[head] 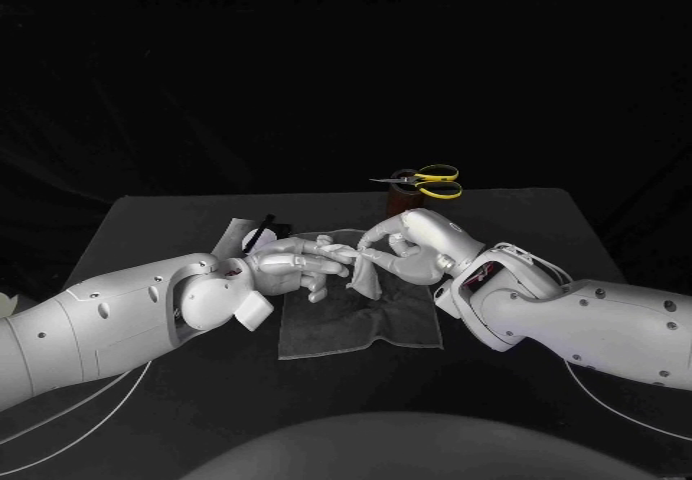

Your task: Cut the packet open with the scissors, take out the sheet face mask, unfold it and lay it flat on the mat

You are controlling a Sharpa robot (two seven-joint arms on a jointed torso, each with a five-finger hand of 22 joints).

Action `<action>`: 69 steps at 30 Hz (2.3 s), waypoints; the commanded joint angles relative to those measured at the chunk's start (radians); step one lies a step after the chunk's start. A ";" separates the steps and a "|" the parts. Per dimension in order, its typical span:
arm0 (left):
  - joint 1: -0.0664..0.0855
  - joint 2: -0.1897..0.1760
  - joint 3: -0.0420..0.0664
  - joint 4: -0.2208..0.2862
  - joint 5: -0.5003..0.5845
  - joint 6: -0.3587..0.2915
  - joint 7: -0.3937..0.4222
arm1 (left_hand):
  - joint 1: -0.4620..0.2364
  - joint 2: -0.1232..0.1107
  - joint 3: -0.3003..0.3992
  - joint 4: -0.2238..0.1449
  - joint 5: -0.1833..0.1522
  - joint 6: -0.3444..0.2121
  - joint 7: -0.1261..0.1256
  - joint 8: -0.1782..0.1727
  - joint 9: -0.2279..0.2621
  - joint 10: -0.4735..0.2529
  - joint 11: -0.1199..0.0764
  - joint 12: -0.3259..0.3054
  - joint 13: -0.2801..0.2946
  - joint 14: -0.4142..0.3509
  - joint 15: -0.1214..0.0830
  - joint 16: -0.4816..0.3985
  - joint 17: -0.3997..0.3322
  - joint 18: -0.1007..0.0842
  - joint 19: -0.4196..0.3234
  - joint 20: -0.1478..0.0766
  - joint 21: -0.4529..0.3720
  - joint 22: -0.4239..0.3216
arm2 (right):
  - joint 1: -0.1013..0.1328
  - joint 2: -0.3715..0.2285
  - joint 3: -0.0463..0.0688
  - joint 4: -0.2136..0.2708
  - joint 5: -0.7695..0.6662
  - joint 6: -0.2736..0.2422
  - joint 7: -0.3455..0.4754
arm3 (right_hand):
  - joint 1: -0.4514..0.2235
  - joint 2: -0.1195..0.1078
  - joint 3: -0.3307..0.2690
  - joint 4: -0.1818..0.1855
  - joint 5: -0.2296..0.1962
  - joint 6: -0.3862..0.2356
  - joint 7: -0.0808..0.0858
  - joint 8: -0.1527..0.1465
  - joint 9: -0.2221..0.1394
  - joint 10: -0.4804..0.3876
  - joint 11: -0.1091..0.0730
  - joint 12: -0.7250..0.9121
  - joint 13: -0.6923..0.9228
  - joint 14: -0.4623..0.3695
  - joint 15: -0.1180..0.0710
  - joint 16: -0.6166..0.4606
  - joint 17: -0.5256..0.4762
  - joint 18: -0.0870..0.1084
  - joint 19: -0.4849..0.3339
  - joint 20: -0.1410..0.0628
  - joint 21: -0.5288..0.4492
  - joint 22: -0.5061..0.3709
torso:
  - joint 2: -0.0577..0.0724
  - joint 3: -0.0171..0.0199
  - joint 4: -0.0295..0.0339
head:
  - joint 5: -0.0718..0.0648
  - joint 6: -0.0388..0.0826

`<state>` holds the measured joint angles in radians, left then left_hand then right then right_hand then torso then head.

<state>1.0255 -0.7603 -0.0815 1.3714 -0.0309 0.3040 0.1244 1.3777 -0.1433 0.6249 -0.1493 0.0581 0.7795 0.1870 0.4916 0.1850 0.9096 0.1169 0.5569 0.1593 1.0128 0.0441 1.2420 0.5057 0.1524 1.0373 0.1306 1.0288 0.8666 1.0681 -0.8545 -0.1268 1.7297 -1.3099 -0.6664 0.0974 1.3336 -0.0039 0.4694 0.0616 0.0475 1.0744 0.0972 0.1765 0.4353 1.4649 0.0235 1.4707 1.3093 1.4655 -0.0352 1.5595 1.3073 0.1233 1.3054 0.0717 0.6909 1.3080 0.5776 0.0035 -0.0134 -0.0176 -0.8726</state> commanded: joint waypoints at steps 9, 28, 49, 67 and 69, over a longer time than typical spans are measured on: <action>0.001 -0.003 0.001 -0.002 0.022 0.154 -0.018 | -0.038 -0.036 -0.043 -0.006 -0.005 -0.026 0.005 0.009 -0.006 -0.123 0.025 0.024 0.016 -0.052 0.024 0.013 -0.010 0.029 -0.079 0.027 -0.047 -0.042 | 0.001 0.002 0.001 0.000 -0.059 0.061 0.019 | 0.008 0.002 0.006 -0.003 0.001 0.007 -0.001 0.006 0.002 0.075 -0.005 0.002 0.206 0.097 -0.004 0.002 0.243 0.015 0.002 -0.002 -0.006 0.068 | 0.001 -0.0010 0.0008 | -0.001 0.000; 0.001 -0.007 0.000 -0.006 0.033 0.034 -0.053 | -0.086 -0.021 -0.304 0.184 -0.008 -0.119 0.016 0.051 -0.003 -0.112 0.016 0.234 0.097 0.010 0.018 0.077 -0.018 0.006 0.072 0.023 -0.033 0.000 | 0.001 0.000 0.001 0.003 -0.002 0.029 0.019 | 0.009 0.001 0.008 -0.005 0.001 0.007 -0.001 0.007 0.002 0.075 -0.005 0.004 0.207 0.097 -0.004 0.003 0.245 0.015 0.003 -0.002 -0.002 0.069 | 0.000 -0.0001 0.0009 | 0.000 0.000; 0.001 -0.011 -0.001 -0.007 -0.030 -0.122 -0.026 | 0.006 0.004 -0.320 0.256 -0.007 -0.163 -0.071 0.024 -0.036 -0.141 -0.019 0.257 0.084 0.028 -0.011 0.079 -0.010 0.005 0.088 -0.003 -0.041 -0.002 | 0.006 -0.002 0.001 -0.011 0.262 0.051 -0.011 | 0.012 0.005 0.015 -0.008 0.001 0.007 -0.001 0.010 0.003 0.076 -0.005 0.004 0.207 0.098 -0.005 0.003 0.246 0.016 0.001 -0.003 -0.011 0.068 | 0.000 -0.0009 0.0005 | -0.004 0.000; 0.001 -0.020 -0.003 0.006 -0.025 -0.243 -0.013 | 0.013 -0.004 -0.205 0.273 -0.007 0.049 -0.045 0.095 -0.014 -0.050 -0.036 0.288 0.069 0.027 -0.024 0.063 -0.044 0.009 0.086 -0.011 -0.053 -0.007 | 0.013 0.007 0.001 -0.033 0.425 0.106 -0.033 | 0.012 0.007 0.017 -0.008 0.001 0.007 0.000 0.010 0.003 0.074 -0.005 -0.001 0.204 0.096 -0.005 0.002 0.242 0.017 -0.002 -0.003 -0.022 0.066 | 0.001 -0.0009 0.0012 | -0.009 0.000; 0.001 -0.023 -0.003 0.014 -0.032 -0.242 -0.015 | 0.010 0.007 -0.194 0.282 -0.007 0.076 -0.060 0.108 -0.004 -0.019 -0.053 0.312 0.078 0.075 -0.038 0.080 0.016 0.002 0.119 -0.023 -0.022 0.027 | 0.013 0.008 0.001 -0.036 0.421 0.107 -0.033 | 0.011 0.007 0.018 -0.008 0.001 0.006 0.000 0.010 0.003 0.074 -0.005 0.000 0.205 0.096 -0.005 0.002 0.242 0.017 -0.002 -0.003 -0.022 0.066 | 0.000 -0.0010 0.0011 | -0.009 0.000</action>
<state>1.0255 -0.7831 -0.0852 1.3778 -0.0349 0.0952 0.1207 1.3907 -0.1388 0.4288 0.1294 0.0543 0.8466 0.1311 0.5951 0.1785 0.8819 0.0697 0.8608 0.2342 1.0743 0.0096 1.3158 0.5056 0.1681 1.1465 0.1116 0.9975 0.8837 1.0798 -0.8477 -0.1266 1.6958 -0.9197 -0.5779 0.0697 1.3388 0.0011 0.4816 0.0549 0.0438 1.0777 0.0972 0.1809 0.4377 1.4648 0.0236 1.4733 1.3082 1.4630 -0.0327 1.5570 1.3083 0.1291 1.3053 0.0718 0.6747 1.3081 0.5777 0.0026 -0.0124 -0.0258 -0.8726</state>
